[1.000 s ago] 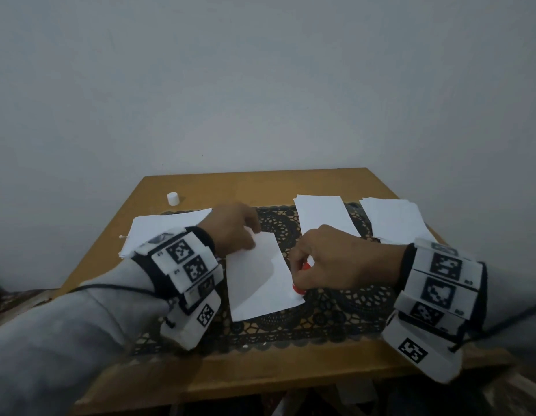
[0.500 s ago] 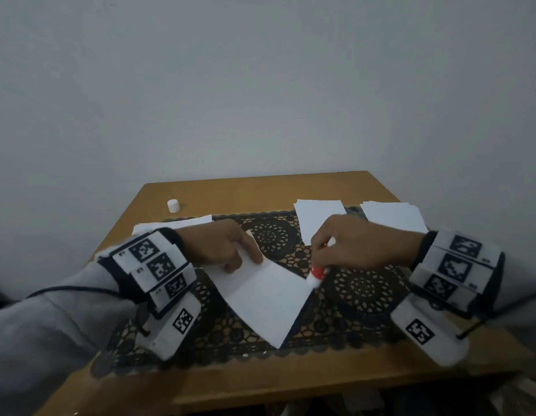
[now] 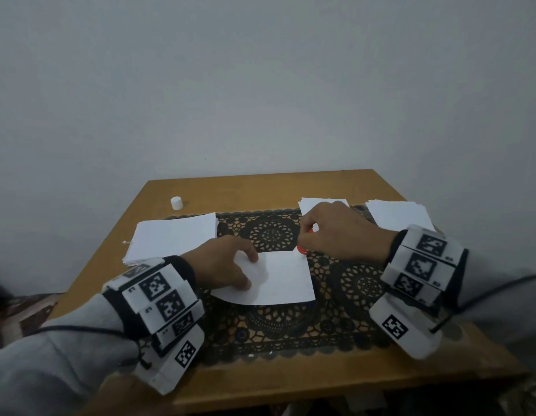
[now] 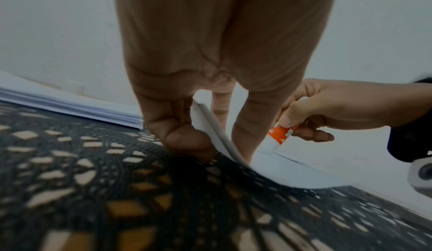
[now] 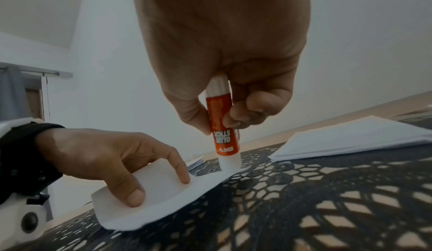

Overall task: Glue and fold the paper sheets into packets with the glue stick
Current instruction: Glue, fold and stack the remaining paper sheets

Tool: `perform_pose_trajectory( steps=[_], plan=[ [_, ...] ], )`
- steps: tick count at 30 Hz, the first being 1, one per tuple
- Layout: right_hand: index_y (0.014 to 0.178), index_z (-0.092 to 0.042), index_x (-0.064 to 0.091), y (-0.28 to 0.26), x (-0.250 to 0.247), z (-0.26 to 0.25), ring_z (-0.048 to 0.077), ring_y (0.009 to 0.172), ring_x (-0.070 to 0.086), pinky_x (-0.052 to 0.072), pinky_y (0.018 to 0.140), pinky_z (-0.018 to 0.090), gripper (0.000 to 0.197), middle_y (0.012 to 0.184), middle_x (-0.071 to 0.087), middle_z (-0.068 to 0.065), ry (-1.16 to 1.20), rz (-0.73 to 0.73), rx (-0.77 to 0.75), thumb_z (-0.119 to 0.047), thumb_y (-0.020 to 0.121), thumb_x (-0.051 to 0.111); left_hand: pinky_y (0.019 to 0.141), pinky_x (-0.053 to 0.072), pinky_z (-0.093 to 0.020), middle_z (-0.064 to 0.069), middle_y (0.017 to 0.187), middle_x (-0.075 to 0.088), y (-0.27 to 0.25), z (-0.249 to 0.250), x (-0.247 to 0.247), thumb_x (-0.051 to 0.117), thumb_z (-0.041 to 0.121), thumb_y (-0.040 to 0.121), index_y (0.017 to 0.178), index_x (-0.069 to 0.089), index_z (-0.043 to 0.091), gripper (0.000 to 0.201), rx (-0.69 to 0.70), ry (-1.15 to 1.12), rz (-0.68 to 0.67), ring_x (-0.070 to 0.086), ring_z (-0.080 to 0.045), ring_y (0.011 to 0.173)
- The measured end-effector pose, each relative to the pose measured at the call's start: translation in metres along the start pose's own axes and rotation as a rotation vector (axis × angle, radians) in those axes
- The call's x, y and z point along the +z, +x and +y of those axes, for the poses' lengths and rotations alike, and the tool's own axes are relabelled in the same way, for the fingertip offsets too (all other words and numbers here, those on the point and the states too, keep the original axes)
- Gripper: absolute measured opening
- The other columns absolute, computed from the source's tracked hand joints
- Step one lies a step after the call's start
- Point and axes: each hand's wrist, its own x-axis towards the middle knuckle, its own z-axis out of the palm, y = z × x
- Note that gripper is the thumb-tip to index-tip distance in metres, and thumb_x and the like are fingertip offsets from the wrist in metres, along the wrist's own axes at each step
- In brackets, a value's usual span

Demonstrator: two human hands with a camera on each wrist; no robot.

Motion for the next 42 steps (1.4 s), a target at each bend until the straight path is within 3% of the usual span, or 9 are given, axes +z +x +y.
perform_pose_trajectory(
  steps=[6,9,13,17,22,26,33,38,42],
  plan=[
    [0.075,-0.017,0.074,0.0,0.002,-0.002,0.003,0.044,0.048,0.04,0.048,0.02,0.017,0.093,0.073,0.002,-0.021,-0.022,-0.011,-0.029,0.083,0.065,0.087,0.035,-0.021,0.005,0.137,0.045,-0.003,0.0,0.006,0.072,0.03,0.081,0.124,0.054,0.032,0.047,-0.006,0.0,0.032,0.044,-0.013,0.114],
    [0.075,-0.013,0.074,0.0,0.005,-0.003,0.016,0.062,0.059,0.05,0.06,0.033,0.017,0.091,0.071,0.003,-0.019,-0.058,-0.015,-0.026,0.084,0.067,0.092,0.03,-0.018,0.01,0.142,0.045,-0.004,0.001,0.006,0.071,0.027,0.083,0.128,0.056,0.033,0.047,0.052,0.003,0.016,0.042,-0.012,0.125],
    [0.074,-0.011,0.073,-0.002,0.004,-0.004,0.021,0.069,0.062,0.052,0.065,0.037,0.018,0.087,0.07,0.002,-0.008,-0.068,-0.031,-0.025,0.084,0.067,0.096,0.026,-0.018,0.011,0.145,0.044,-0.005,-0.001,0.004,0.069,0.026,0.085,0.128,0.057,0.036,0.046,0.084,0.007,-0.02,0.039,-0.012,0.13],
    [0.072,-0.014,0.075,-0.004,0.001,-0.006,0.014,0.055,0.053,0.044,0.055,0.03,0.018,0.08,0.072,0.003,-0.002,-0.108,-0.027,-0.025,0.083,0.066,0.097,0.03,-0.021,0.01,0.143,0.045,-0.004,-0.001,0.005,0.072,0.024,0.082,0.127,0.058,0.037,0.049,0.088,0.032,0.001,0.04,-0.013,0.128],
    [0.069,-0.019,0.075,-0.024,0.003,-0.011,0.017,0.071,0.065,0.056,0.071,0.042,0.017,0.075,0.072,-0.004,0.017,-0.158,-0.04,-0.029,0.081,0.067,0.085,0.036,-0.024,0.001,0.13,0.044,-0.003,0.002,0.008,0.075,0.029,0.079,0.125,0.054,0.043,0.053,0.052,0.102,0.013,0.043,-0.018,0.111],
    [0.075,-0.019,0.076,-0.038,0.004,-0.015,0.011,0.077,0.064,0.056,0.077,0.039,0.017,0.08,0.072,-0.007,-0.015,-0.193,-0.054,-0.031,0.082,0.066,0.084,0.036,-0.023,0.002,0.112,0.033,-0.004,0.009,0.006,0.076,0.033,0.078,0.126,0.052,0.043,0.054,0.042,0.169,0.004,0.04,-0.017,0.099],
    [0.088,-0.018,0.077,-0.047,-0.004,-0.015,0.012,0.083,0.066,0.055,0.084,0.038,0.019,0.088,0.073,-0.006,0.005,-0.294,-0.078,-0.029,0.089,0.061,0.09,0.039,-0.026,0.003,0.112,0.031,-0.006,0.014,0.004,0.074,0.032,0.08,0.127,0.052,0.039,0.053,0.062,0.237,-0.018,0.047,-0.02,0.106],
    [0.105,-0.016,0.069,-0.054,-0.041,-0.004,0.008,0.058,0.06,0.051,0.058,0.024,0.019,0.07,0.068,0.003,0.131,-0.414,-0.025,-0.028,0.091,0.065,0.089,0.039,-0.025,0.004,0.11,0.033,-0.006,0.01,0.005,0.074,0.034,0.08,0.127,0.052,0.039,0.052,0.083,0.234,-0.01,0.047,-0.018,0.106],
    [0.109,-0.015,0.068,-0.052,-0.064,0.011,0.011,0.065,0.06,0.05,0.065,0.027,0.017,0.075,0.068,0.002,0.284,-0.301,-0.037,-0.017,0.096,0.058,0.091,0.042,-0.026,0.004,0.116,0.037,-0.003,0.008,0.005,0.075,0.033,0.079,0.125,0.054,0.039,0.051,0.086,0.222,-0.022,0.048,-0.019,0.106]
  ],
)
